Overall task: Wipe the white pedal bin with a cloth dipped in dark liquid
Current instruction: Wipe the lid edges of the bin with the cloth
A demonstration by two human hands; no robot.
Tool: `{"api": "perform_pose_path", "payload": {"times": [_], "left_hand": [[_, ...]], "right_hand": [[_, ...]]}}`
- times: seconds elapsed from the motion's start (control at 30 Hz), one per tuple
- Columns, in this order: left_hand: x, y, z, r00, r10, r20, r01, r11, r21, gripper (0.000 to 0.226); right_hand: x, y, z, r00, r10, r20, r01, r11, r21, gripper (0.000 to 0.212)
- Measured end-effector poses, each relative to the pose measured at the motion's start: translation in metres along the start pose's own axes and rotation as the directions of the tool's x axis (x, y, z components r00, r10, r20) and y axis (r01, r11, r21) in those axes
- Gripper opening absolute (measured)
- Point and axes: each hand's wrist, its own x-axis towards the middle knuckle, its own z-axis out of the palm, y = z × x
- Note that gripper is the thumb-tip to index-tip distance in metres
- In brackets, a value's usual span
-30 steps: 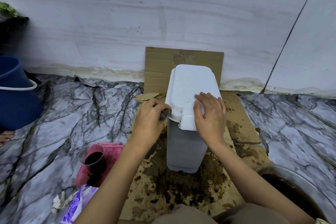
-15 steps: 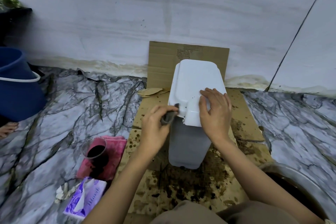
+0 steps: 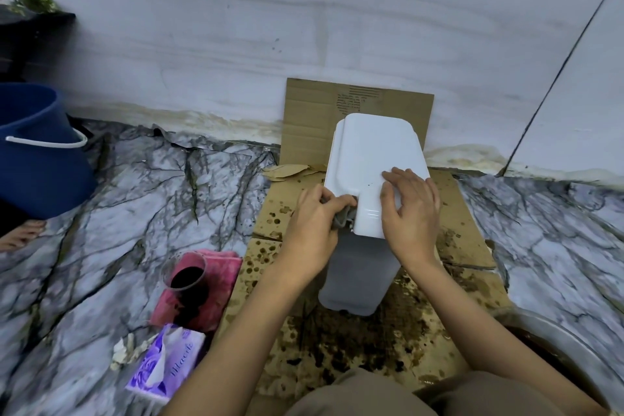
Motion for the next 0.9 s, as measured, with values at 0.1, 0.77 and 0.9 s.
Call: {"api": "perform_pose_path", "payload": {"times": [0.1, 0.77, 0.9], "left_hand": [[-0.013, -0.002, 0.004, 1.000, -0.023, -0.004, 0.023, 0.999, -0.032, 0.043], [0.037, -0.003, -0.008, 0.955, -0.166, -0.245, 0.105, 0.964, -0.246, 0.026], [0.076, -0.019, 0.003, 0.931, -0.315, -0.184, 0.256, 0.924, -0.286, 0.019]], "right_hand": [[0.000, 0.000, -0.001, 1.000, 0.007, 0.010, -0.007, 1.000, 0.014, 0.040], [0.000, 0.001, -0.001, 1.000, 0.010, 0.015, -0.010, 1.000, 0.005, 0.027], [-0.001, 0.001, 0.001, 1.000, 0.008, 0.002, -0.008, 1.000, 0.014, 0.035]]}}
